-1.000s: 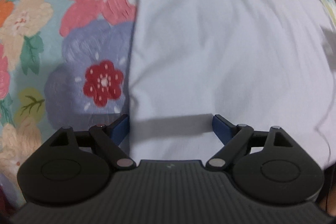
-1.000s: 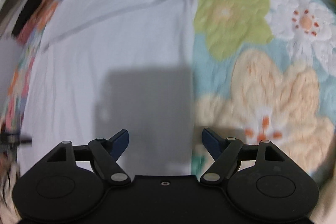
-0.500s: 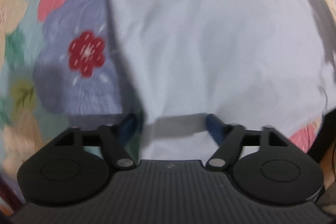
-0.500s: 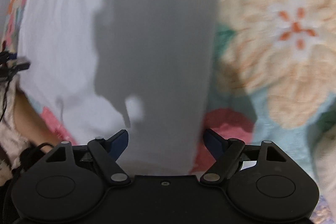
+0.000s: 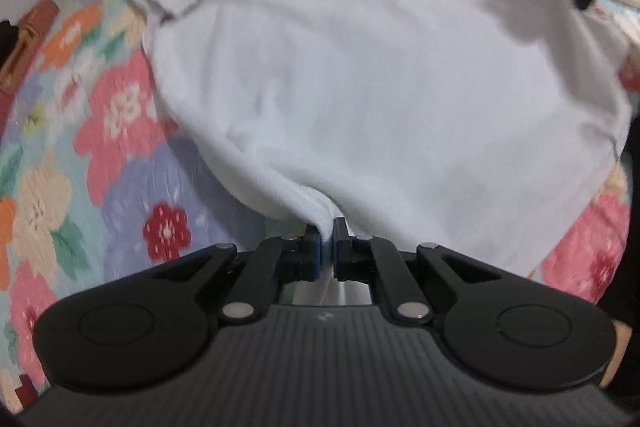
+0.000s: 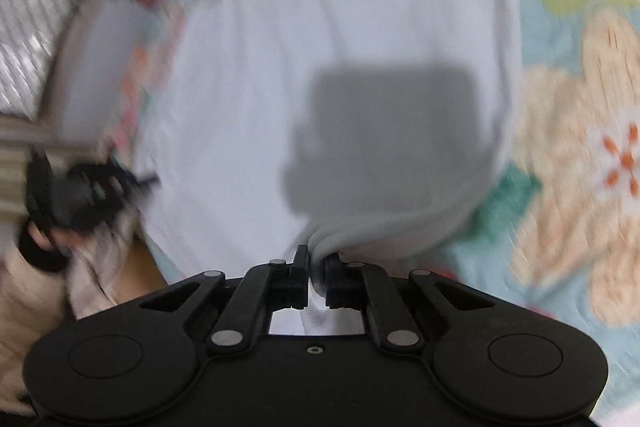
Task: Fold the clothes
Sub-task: 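Grasp the shirt hem with both tools and lift it toward the collar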
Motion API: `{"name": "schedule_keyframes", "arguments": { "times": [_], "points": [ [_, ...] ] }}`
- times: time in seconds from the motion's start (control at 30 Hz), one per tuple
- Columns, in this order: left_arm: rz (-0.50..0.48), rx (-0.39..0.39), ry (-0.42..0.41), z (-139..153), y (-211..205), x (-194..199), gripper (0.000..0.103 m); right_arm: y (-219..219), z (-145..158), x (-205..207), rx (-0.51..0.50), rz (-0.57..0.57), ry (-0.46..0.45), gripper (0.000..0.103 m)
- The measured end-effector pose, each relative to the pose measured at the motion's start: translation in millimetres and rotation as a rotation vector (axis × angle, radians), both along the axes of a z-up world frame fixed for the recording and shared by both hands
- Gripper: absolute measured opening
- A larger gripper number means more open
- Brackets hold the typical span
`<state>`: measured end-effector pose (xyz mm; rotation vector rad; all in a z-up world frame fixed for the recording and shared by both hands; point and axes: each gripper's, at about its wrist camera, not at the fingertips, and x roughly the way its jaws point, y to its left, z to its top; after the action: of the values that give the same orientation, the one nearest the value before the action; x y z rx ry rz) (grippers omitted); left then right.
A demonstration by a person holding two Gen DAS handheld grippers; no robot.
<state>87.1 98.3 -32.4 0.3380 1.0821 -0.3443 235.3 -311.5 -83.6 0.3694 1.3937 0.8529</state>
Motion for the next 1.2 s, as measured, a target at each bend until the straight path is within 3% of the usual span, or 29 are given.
{"name": "schedule_keyframes", "arguments": {
  "times": [0.07, 0.17, 0.2, 0.3, 0.43, 0.57, 0.73, 0.87, 1.0, 1.07, 1.1, 1.13, 1.2],
  "points": [
    [0.024, -0.019, -0.038, 8.8, -8.9, -7.1, 0.005, -1.5, 7.8, 7.2, 0.065, -0.048, -0.041, 0.009],
    [0.048, 0.034, -0.167, 8.0, -18.9, 5.4, 0.005, 2.8, 11.9, 26.9, 0.169, -0.101, -0.1, 0.009],
    [0.073, 0.007, -0.201, 7.7, -20.0, 10.9, 0.005, 4.9, 9.6, 35.2, 0.195, -0.134, -0.119, 0.009],
    [0.194, -0.116, -0.203, 2.5, -11.3, 36.0, 0.005, 1.6, 0.8, 57.9, 0.223, -0.24, -0.141, 0.009],
    [0.271, -0.121, -0.234, 9.3, -3.0, 74.1, 0.005, -1.0, 3.1, 72.8, 0.229, -0.363, -0.182, 0.01],
    [0.367, -0.233, -0.274, 17.8, 18.9, 114.8, 0.005, -1.5, 13.2, 93.3, 0.286, -0.484, -0.178, 0.01],
    [0.51, -0.34, -0.216, -17.3, 32.0, 144.6, 0.007, -8.5, 7.4, 96.1, 0.26, -0.581, -0.275, 0.01],
    [0.534, -0.335, -0.154, -39.4, 24.6, 150.1, 0.016, -11.7, -8.0, 93.3, 0.162, -0.567, -0.316, 0.01],
    [0.544, -0.291, -0.206, -37.0, 23.1, 148.3, 0.043, -20.9, -14.0, 101.5, 0.171, -0.575, -0.313, 0.01],
    [0.559, -0.319, -0.216, -34.1, 27.7, 147.3, 0.049, -24.0, -14.5, 102.0, 0.197, -0.584, -0.311, 0.014],
    [0.576, -0.35, -0.213, -32.8, 32.3, 147.1, 0.06, -25.4, -15.0, 102.2, 0.216, -0.588, -0.308, 0.015],
    [0.603, -0.393, -0.204, -31.7, 38.2, 146.2, 0.064, -27.3, -15.8, 102.2, 0.242, -0.594, -0.3, 0.018],
    [0.64, -0.446, -0.207, -28.6, 48.4, 143.0, 0.065, -32.5, -16.8, 101.2, 0.303, -0.613, -0.279, 0.033]
  ]
}}
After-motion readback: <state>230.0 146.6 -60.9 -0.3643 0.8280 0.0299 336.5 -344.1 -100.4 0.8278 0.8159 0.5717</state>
